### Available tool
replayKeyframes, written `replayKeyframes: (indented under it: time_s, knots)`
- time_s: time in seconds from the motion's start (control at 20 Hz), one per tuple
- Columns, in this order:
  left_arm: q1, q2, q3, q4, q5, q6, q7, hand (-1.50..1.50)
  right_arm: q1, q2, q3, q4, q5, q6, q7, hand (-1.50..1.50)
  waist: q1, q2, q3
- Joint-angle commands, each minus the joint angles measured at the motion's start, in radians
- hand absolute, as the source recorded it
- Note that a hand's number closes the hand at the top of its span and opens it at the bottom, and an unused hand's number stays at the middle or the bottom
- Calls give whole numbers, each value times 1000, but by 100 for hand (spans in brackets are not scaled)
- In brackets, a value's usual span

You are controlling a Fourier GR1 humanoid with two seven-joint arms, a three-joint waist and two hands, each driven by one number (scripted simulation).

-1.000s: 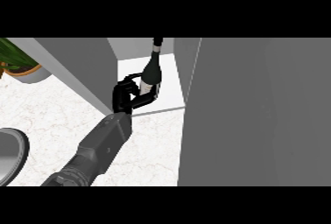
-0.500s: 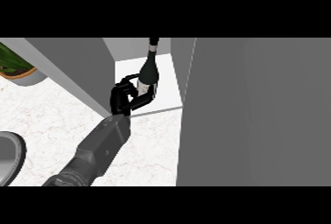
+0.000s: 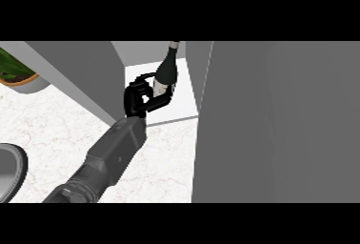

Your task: Pick up the wine, place it into the cabinet and close the cabinet

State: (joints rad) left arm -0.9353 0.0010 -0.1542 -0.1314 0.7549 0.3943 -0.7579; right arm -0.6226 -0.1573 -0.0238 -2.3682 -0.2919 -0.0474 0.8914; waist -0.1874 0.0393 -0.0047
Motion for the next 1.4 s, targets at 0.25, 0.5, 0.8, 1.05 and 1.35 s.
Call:
replayKeyframes:
  time_s: [0.25, 0.5, 0.8, 1.05, 1.35]
  knots:
    - [-101, -1, -14, -1, 32, 86, 49, 150, 32, 6, -7, 11, -10, 13, -21, -150, 13, 5, 1]
    - [-149, -1, -20, 20, 31, 98, 90, 150, 51, -15, -43, -23, -21, 26, -28, -150, 19, 5, 3]
    - [-192, -1, 1, 44, 51, 106, 136, 150, 21, -19, -52, 7, -27, 27, -28, -150, 27, 14, 2]
    - [-229, 14, 14, 67, 53, 99, 176, 150, 86, -9, -46, -22, -4, 30, -46, -150, 42, 13, 3]
    - [-239, 36, -50, 117, -19, 150, 152, 150, 101, -13, -52, -15, -27, 55, -67, -150, 46, 14, 5]
